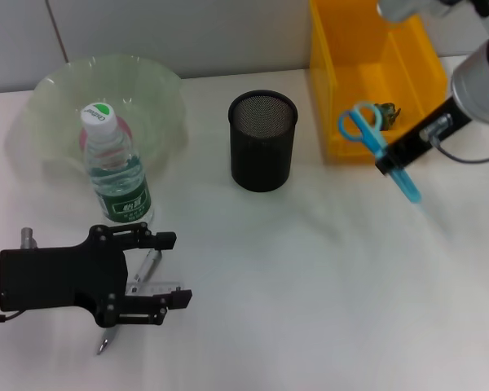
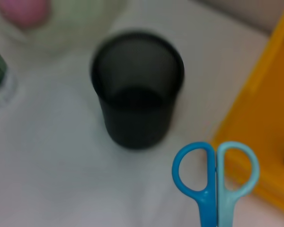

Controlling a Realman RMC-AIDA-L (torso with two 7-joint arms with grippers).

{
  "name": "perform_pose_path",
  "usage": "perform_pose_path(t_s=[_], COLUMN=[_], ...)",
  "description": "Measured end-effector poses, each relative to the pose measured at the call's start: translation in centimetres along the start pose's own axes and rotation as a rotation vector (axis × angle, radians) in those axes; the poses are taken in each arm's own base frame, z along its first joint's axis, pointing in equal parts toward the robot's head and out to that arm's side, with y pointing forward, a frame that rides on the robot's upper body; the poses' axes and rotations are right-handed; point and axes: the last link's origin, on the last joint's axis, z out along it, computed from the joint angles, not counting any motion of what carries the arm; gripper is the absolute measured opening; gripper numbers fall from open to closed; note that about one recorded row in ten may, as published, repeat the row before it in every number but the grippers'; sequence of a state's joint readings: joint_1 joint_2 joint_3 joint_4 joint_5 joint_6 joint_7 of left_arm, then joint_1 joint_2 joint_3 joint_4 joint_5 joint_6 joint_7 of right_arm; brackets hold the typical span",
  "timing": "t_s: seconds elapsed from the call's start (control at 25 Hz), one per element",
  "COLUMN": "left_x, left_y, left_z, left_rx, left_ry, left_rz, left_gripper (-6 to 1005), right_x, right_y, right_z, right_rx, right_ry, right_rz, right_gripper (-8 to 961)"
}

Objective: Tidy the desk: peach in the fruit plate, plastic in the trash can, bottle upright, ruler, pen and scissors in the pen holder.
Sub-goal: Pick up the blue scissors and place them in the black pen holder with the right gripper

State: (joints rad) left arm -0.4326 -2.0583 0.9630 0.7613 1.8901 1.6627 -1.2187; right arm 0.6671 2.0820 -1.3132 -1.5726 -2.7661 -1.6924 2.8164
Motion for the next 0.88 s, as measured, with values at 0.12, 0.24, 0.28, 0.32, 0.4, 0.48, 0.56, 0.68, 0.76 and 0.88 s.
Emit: perform_pose_path(t_s=[0.12, 0.24, 0.28, 0.32, 0.4, 0.48, 0.56, 0.68, 0.76, 0.88], left_x=[0.0, 0.0, 0.0, 0.0, 0.0, 0.1, 0.1, 0.1, 0.1, 0.1], left_y=[-0.1, -0.1, -0.1, -0.1, -0.1, -0.1, -0.1, -0.1, -0.1, 0.0], left_z=[-0.1, -0.1, -0.1, -0.1, -0.1, -0.1, -0.1, -0.1, -0.2, -0.2], left_rx=[0.009, 0.012, 0.013, 0.013, 0.013, 0.012, 0.012, 0.013, 0.013, 0.012], left_ry=[0.005, 0.011, 0.015, 0.015, 0.016, 0.017, 0.017, 0.018, 0.017, 0.017], left_rz=[-0.003, -0.008, -0.009, -0.009, -0.011, -0.017, -0.017, -0.018, -0.018, -0.017], left_gripper=[812, 812, 812, 812, 813, 813, 813, 813, 813, 813], right_x=[-0.4, -1.0, -1.3, -1.3, -1.7, -2.2, -2.5, -3.1, -3.2, -3.6], right_y=[0.3, 0.7, 0.9, 0.9, 1.1, 1.3, 1.4, 1.5, 1.5, 1.3], right_z=[-0.4, -0.2, 0.1, 0.1, 0.3, 0.4, 0.4, 0.6, 0.7, 1.6], right_rx=[-0.014, -0.007, 0.005, 0.005, 0.017, 0.019, 0.016, -0.015, -0.020, -0.027], right_ry=[-0.093, -0.168, -0.207, -0.207, -0.250, -0.314, -0.337, -0.435, -0.456, -0.514], right_rz=[-0.042, -0.085, -0.109, -0.109, -0.128, -0.151, -0.158, -0.176, -0.179, -0.181], right_gripper=[206, 206, 206, 205, 205, 205, 205, 205, 206, 205])
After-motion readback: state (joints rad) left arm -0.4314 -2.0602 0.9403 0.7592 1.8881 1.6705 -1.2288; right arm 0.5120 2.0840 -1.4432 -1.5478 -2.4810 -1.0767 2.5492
